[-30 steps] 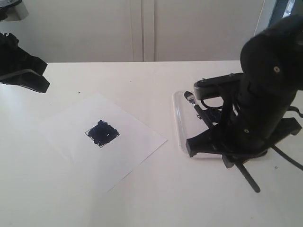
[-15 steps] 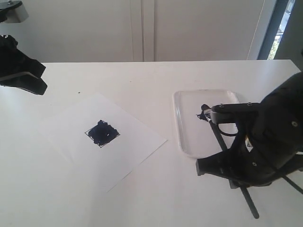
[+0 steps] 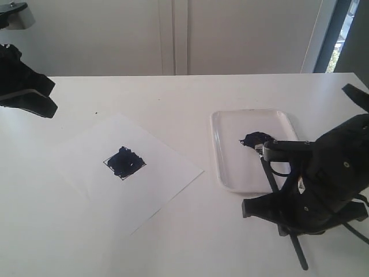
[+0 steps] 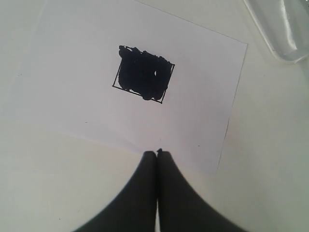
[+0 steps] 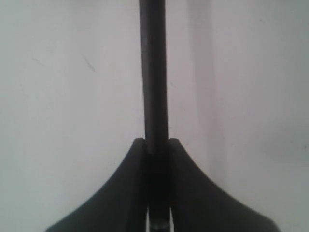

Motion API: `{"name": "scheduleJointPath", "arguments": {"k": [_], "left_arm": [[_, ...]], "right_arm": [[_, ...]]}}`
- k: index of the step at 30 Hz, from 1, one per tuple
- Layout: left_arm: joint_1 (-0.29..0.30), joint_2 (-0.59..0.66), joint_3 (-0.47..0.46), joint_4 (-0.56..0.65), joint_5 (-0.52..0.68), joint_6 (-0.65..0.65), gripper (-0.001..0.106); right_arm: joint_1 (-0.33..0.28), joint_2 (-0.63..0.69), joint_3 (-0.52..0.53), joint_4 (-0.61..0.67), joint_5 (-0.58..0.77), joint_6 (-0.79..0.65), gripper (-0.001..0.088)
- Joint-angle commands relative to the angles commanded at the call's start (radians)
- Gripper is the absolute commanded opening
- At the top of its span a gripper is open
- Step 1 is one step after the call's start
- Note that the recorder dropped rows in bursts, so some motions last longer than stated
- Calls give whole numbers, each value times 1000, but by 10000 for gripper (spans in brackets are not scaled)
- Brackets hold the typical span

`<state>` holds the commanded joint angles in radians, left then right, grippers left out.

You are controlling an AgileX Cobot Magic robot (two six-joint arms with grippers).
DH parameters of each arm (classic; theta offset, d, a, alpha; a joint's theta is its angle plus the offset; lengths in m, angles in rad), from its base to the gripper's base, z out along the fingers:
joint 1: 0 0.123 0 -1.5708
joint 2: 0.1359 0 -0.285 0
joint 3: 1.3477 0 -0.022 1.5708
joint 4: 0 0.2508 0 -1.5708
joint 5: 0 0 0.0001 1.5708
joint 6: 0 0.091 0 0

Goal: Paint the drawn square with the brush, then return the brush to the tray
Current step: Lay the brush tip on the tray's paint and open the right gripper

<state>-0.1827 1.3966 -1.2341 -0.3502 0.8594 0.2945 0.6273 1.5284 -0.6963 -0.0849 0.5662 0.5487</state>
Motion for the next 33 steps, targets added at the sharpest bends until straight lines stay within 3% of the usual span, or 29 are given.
{"name": "scheduleJointPath", "arguments": {"k": [9,11,15,19,26,33], "left_arm": [[0,0,0,0,4,0,0],[0,0,0,0,4,0,0],[0,0,0,0,6,0,0],[0,0,0,0,8,4,0],[0,0,0,0,8,4,0],[0,0,0,0,24,4,0]], "right_arm": [[0,0,0,0,16,20,12],[0,0,0,-7,17,34,101],[0,23,0,-9,25,62,383],[0,66,0,-7,43,64,530],[0,50,0,2,14,62,536],[0,-62,-2,7,69,58,536]]}}
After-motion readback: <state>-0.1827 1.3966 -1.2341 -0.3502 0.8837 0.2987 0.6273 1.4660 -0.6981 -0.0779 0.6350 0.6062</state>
